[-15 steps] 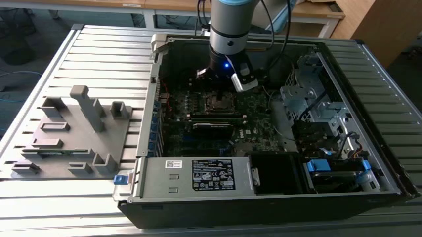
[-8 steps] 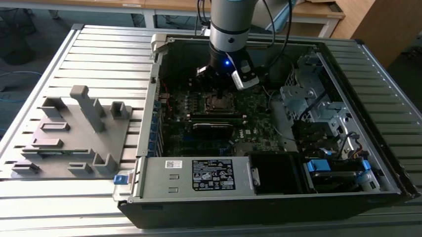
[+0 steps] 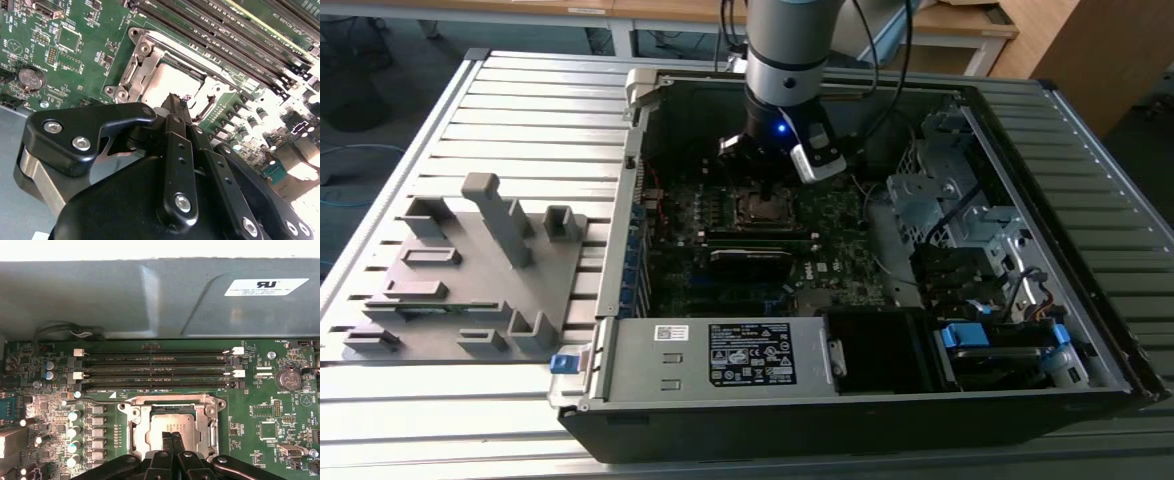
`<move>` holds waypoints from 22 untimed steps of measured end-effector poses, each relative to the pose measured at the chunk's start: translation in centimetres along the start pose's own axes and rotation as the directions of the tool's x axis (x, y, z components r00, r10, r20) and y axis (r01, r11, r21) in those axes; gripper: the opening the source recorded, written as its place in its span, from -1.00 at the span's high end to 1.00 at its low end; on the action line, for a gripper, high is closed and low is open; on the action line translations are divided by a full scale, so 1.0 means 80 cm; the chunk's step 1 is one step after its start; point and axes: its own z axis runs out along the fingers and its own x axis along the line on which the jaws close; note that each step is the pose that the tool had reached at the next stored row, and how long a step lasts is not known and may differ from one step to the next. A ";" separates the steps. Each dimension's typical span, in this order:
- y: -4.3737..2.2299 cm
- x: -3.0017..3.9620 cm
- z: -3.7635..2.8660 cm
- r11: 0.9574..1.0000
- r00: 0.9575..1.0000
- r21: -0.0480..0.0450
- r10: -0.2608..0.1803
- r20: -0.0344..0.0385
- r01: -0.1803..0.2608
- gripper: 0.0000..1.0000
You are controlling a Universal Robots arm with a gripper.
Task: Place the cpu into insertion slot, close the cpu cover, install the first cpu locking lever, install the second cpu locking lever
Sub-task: 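Close the cpu cover, then install the first cpu locking lever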
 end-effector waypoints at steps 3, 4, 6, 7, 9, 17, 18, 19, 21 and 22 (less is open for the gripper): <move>0.0001 -0.0012 0.0000 1.000 1.000 0.000 0.000 0.000 0.000 0.80; 0.0001 -0.0012 0.0000 1.000 1.000 0.000 0.000 0.000 0.000 0.80; 0.0001 -0.0023 0.0001 1.000 1.000 0.000 0.000 0.000 0.000 0.80; 0.0001 -0.0023 0.0000 1.000 1.000 0.000 0.000 0.000 0.000 0.80; 0.0001 -0.0024 0.0000 1.000 1.000 0.000 0.000 0.000 0.000 0.80; 0.0005 -0.0024 -0.0040 1.000 1.000 0.000 0.000 0.000 0.000 0.80; 0.0005 -0.0024 -0.0048 1.000 1.000 0.000 0.000 0.000 0.000 0.80; 0.0006 -0.0024 -0.0055 1.000 1.000 0.000 0.000 0.000 0.000 0.80; 0.0006 -0.0024 -0.0058 1.000 1.000 0.000 0.000 0.000 0.000 0.80; 0.0006 -0.0024 -0.0060 1.000 1.000 0.000 0.000 0.000 0.000 0.80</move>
